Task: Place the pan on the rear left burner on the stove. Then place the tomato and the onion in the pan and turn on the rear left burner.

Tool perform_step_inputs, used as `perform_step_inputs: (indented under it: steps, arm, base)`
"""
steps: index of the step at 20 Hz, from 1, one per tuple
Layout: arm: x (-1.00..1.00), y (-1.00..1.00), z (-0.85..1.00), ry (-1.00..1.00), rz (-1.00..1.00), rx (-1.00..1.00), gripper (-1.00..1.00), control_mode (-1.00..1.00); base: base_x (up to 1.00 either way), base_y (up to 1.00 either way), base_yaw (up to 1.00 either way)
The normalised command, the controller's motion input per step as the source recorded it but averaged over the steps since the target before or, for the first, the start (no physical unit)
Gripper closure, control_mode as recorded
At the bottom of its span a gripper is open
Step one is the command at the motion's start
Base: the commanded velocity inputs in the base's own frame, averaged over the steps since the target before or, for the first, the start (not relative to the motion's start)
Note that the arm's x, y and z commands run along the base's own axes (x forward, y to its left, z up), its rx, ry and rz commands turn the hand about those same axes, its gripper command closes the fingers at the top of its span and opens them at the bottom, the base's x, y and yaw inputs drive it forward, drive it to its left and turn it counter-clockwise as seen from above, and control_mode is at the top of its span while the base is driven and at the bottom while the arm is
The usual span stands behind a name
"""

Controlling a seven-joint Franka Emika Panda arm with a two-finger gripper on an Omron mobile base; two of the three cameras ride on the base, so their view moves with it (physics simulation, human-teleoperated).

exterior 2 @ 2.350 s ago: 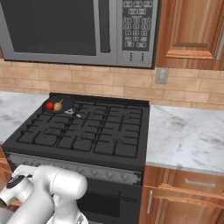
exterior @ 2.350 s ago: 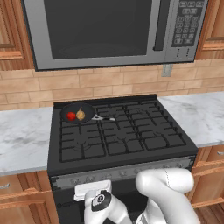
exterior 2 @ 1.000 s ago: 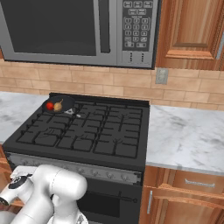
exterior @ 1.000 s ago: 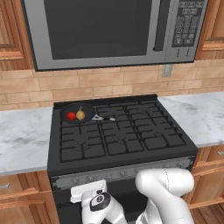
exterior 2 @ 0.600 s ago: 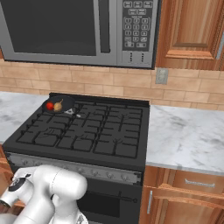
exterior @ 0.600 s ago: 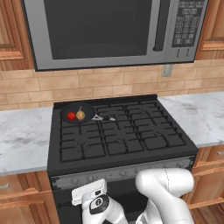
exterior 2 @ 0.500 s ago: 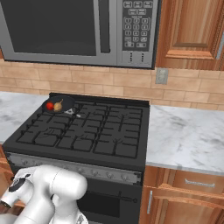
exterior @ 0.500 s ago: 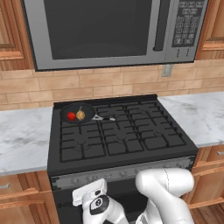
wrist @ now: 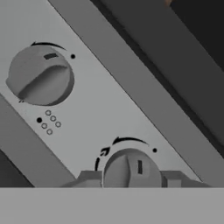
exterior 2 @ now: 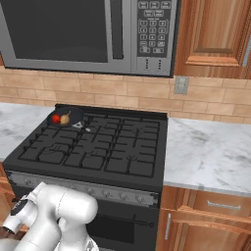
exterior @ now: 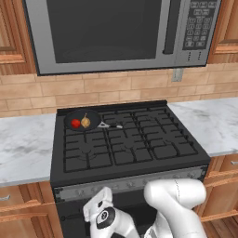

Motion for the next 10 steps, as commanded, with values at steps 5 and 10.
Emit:
perform_step_inputs:
  steps: [5, 10]
  arm:
    - [0.0, 0.26, 0.15, 0.0, 0.0, -0.56, 1.0, -1.0]
    - [0.0, 0.22, 0.07, 0.0, 0.0, -0.51, 1.0, -1.0]
  base:
    - [0.0, 0.0, 0.0]
    - [0.0, 0.0, 0.0]
